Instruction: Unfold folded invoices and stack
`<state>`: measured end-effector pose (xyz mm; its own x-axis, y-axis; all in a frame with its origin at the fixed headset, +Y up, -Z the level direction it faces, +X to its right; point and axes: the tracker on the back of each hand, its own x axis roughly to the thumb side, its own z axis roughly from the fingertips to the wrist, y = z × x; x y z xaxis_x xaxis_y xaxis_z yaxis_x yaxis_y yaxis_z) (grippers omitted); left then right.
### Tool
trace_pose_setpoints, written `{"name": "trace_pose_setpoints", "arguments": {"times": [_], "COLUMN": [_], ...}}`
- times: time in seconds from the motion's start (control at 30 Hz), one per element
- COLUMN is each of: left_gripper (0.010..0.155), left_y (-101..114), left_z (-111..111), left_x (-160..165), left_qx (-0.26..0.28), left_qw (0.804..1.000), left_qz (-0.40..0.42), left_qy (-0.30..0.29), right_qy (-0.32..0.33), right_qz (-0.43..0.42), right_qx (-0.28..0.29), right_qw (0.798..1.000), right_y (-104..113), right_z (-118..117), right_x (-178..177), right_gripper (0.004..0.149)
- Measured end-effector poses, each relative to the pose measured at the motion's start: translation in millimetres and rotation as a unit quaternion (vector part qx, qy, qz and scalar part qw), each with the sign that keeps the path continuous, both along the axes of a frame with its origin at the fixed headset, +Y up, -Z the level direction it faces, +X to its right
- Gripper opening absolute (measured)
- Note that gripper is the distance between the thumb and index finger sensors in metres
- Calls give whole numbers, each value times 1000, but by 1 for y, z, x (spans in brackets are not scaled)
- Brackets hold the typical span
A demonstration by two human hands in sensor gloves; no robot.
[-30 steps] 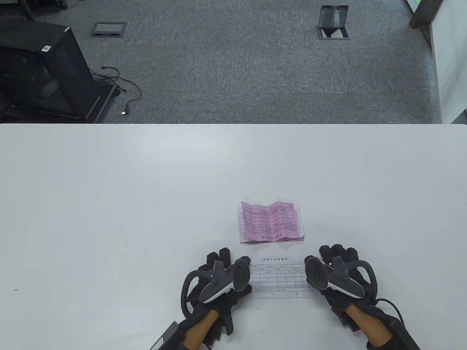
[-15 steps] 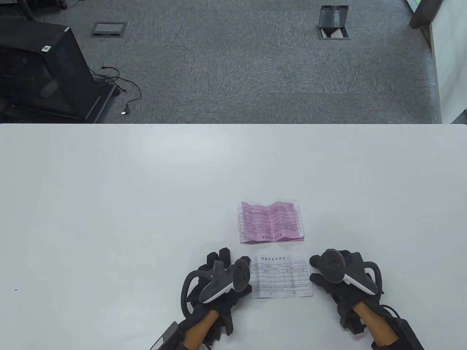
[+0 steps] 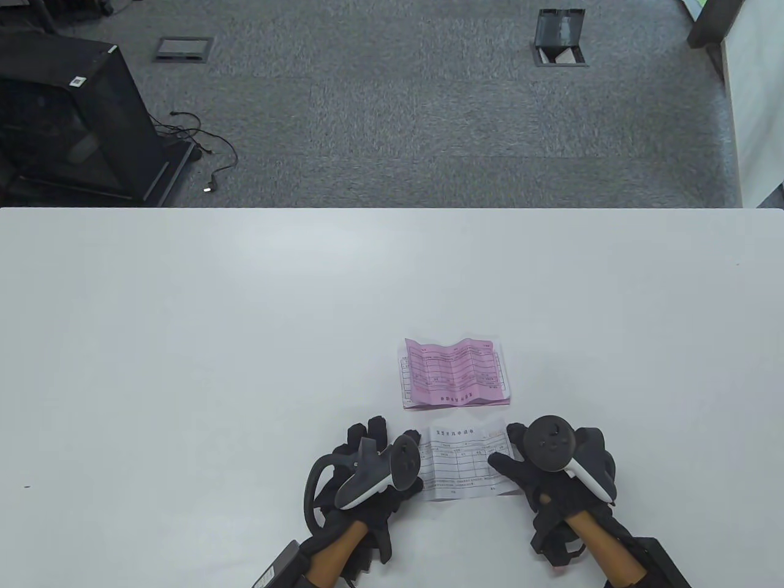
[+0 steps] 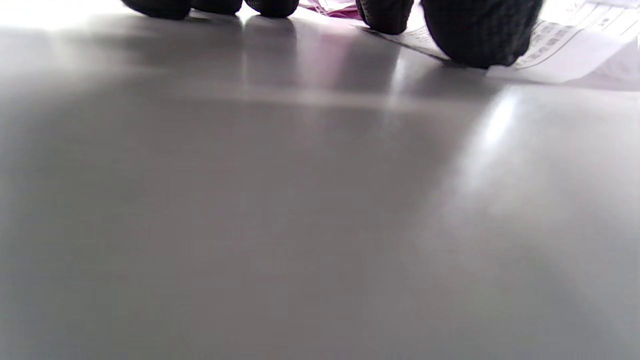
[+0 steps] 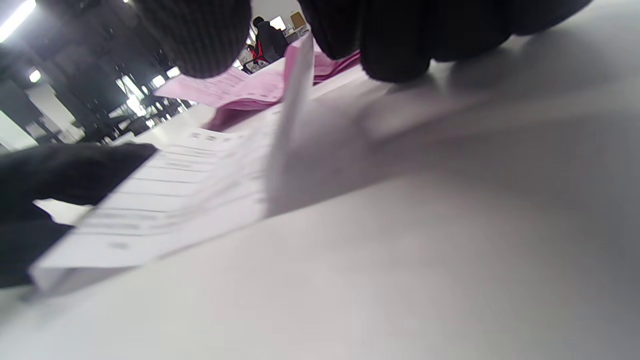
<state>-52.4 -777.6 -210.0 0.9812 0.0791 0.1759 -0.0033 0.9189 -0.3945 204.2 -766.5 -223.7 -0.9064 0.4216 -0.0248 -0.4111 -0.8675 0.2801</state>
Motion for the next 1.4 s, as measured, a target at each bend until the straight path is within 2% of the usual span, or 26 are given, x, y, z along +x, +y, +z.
{"name": "trace_pose_setpoints", "arguments": {"times": [0.13,0.23,0.3,0.53,0.63,0.77,0.83,0.9,1.03,1.13,1.2,1.33,1.4], "left_gripper": [75,75,75,75,76,81,84,87,99,108,111,113,113], "left_y": [0,0,0,0,1,8,14,18,20,16,12,9,10], "left_z": [0,0,0,0,0,-2,-3,-5,-8,-12,-13,-14,-14], "left_x": [0,1,1,0,-3,-17,-27,-39,-59,-66,-68,-65,-63], "left_qx": [1,1,2,4,5,5,7,6,-10,-45,-76,-99,-123], "left_qw": [1000,1000,1000,1000,1000,992,976,949,890,852,820,800,776], "left_qz": [-1,-1,-1,3,13,117,210,307,447,517,566,592,619], "left_qy": [-1,-1,-1,4,10,37,56,74,83,62,47,20,-3], "right_qy": [-60,-83,-95,-96,-88,-64,-61,-46,-12,22,47,72,68], "right_qz": [-63,-36,-50,-47,-90,-163,-196,-232,-306,-362,-405,-446,-446], "right_qx": [3,33,38,52,51,74,80,97,123,126,123,120,124], "right_qw": [996,995,993,993,991,982,975,967,944,923,905,884,884], "right_y": [-1,-1,-2,-2,2,20,32,45,65,71,73,78,77], "right_z": [-1,-3,-4,-5,-4,1,4,7,15,17,17,17,16], "right_x": [-7,-6,-2,7,8,7,5,3,0,-3,-4,-3,0], "right_gripper": [66,49,41,40,40,40,40,40,39,39,39,38,38]}}
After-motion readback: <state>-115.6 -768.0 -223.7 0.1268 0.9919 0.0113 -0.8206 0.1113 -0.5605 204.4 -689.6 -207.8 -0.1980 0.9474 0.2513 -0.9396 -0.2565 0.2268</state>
